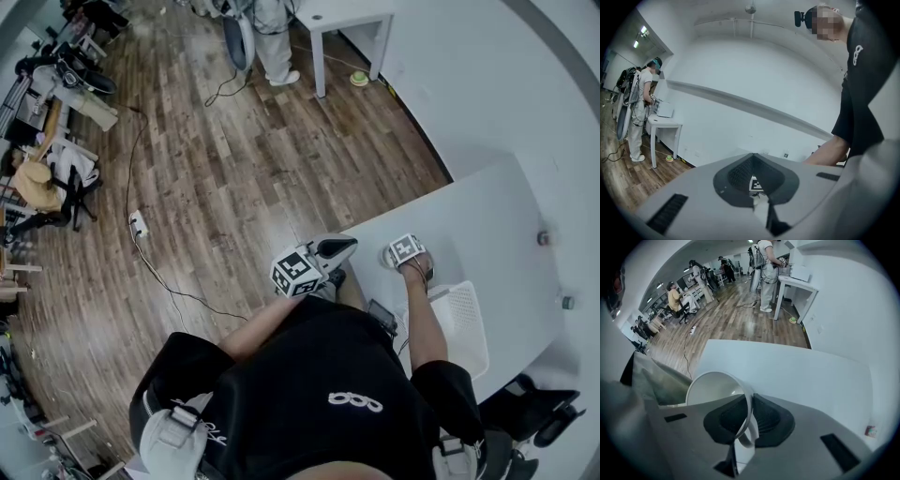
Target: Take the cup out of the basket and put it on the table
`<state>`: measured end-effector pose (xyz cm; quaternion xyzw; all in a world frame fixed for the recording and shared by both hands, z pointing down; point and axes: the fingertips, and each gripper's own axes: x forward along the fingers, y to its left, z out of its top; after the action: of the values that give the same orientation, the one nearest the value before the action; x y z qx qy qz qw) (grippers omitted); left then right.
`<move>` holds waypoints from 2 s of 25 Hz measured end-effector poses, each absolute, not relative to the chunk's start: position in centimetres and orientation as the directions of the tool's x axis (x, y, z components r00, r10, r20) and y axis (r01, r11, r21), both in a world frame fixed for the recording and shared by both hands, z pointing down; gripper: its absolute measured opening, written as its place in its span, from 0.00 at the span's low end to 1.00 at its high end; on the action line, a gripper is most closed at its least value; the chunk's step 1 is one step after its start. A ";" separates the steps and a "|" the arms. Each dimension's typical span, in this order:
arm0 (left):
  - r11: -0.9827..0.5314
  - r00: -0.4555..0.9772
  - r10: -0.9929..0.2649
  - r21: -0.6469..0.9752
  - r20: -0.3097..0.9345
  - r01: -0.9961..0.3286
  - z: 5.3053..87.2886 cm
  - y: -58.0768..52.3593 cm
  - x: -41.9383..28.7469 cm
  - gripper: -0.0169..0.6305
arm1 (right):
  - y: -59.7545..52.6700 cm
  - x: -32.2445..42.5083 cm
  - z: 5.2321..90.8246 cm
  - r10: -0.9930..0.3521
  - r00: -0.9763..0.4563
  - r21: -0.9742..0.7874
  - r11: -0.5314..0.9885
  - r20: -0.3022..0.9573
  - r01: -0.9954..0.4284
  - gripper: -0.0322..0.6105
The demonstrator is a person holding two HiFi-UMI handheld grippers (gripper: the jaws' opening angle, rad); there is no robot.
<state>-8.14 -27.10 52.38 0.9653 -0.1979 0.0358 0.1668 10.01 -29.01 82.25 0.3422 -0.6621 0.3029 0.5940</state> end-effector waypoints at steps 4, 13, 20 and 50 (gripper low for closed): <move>-0.867 0.918 -0.372 0.303 0.137 -0.396 52.4 -26.5 -8.5 0.04 | -28.7 9.7 82.6 -0.099 -0.062 0.004 0.563 0.993 -0.826 0.12; -0.883 0.931 -0.340 0.296 0.130 -0.364 52.0 -24.3 -8.8 0.04 | -27.9 8.5 78.5 -0.154 -0.131 -0.035 0.509 0.979 -0.860 0.14; -0.922 0.964 -0.244 0.280 0.109 -0.266 50.7 -22.7 -6.1 0.04 | -29.4 7.0 65.7 -0.471 -0.277 -0.052 0.435 0.838 -0.899 0.14; -0.869 0.880 0.468 0.222 0.084 0.442 47.7 -3.4 17.4 0.04 | 5.4 23.9 48.7 -0.866 0.305 -0.003 -0.333 0.395 -0.943 0.09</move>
<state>17.40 -3.39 47.66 0.9644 0.2359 0.0676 0.0988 23.90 5.39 48.71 0.7995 -0.5658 0.1656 0.1152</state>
